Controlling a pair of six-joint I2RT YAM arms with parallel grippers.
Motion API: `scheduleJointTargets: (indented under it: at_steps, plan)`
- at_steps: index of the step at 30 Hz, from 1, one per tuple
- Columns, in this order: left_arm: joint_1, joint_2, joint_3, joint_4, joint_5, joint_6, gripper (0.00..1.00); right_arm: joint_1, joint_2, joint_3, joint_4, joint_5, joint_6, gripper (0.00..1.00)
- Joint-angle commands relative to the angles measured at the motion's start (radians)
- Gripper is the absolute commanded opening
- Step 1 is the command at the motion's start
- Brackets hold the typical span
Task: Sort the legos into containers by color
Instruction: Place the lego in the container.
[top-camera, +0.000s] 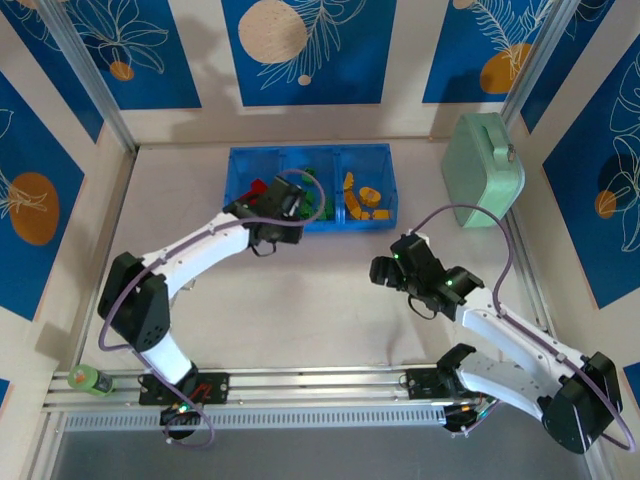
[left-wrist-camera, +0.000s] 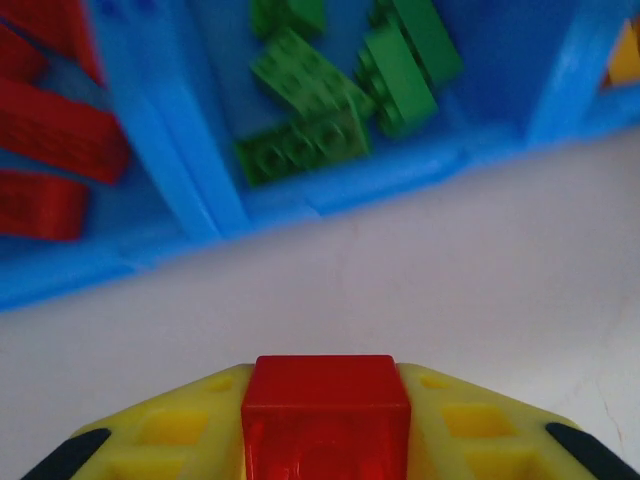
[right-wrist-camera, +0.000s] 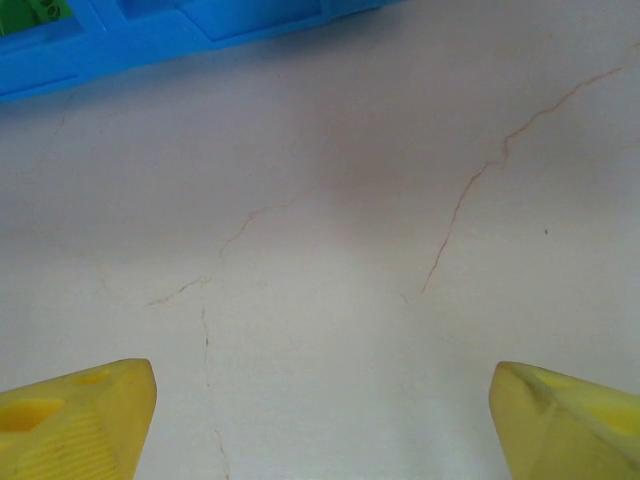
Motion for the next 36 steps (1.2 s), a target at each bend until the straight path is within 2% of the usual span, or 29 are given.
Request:
scheduleJointTargets:
  at_steps: [1,12,24,26,27,28,30,36]
  plan:
    - [0.06,0.033,0.083,-0.02,0.02,0.051,0.35,-0.005,-0.037,-0.024,-0.032,-0.004,0.027,0.87]
    - [0.224,0.167,0.221,-0.004,0.073,0.053,0.35,-0.007,-0.095,-0.047,-0.063,0.013,0.024,0.87]
    - [0.305,0.321,0.351,-0.009,0.081,0.05,0.37,-0.01,-0.105,-0.036,-0.077,0.015,0.013,0.87]
    - [0.313,0.328,0.378,-0.022,0.083,0.05,0.45,-0.01,-0.106,-0.034,-0.079,0.014,0.01,0.87]
    - [0.313,0.324,0.384,-0.026,0.077,0.051,0.53,-0.01,-0.106,-0.033,-0.08,0.016,0.01,0.87]
    - [0.313,0.314,0.384,-0.024,0.067,0.048,0.65,-0.01,-0.106,-0.033,-0.08,0.018,0.01,0.87]
    - [0.313,0.292,0.375,-0.014,0.061,0.048,0.76,-0.01,-0.105,-0.033,-0.078,0.018,0.011,0.88]
    - [0.313,0.187,0.291,0.031,0.032,0.053,0.79,-0.01,-0.099,-0.02,-0.049,0.012,-0.007,0.89]
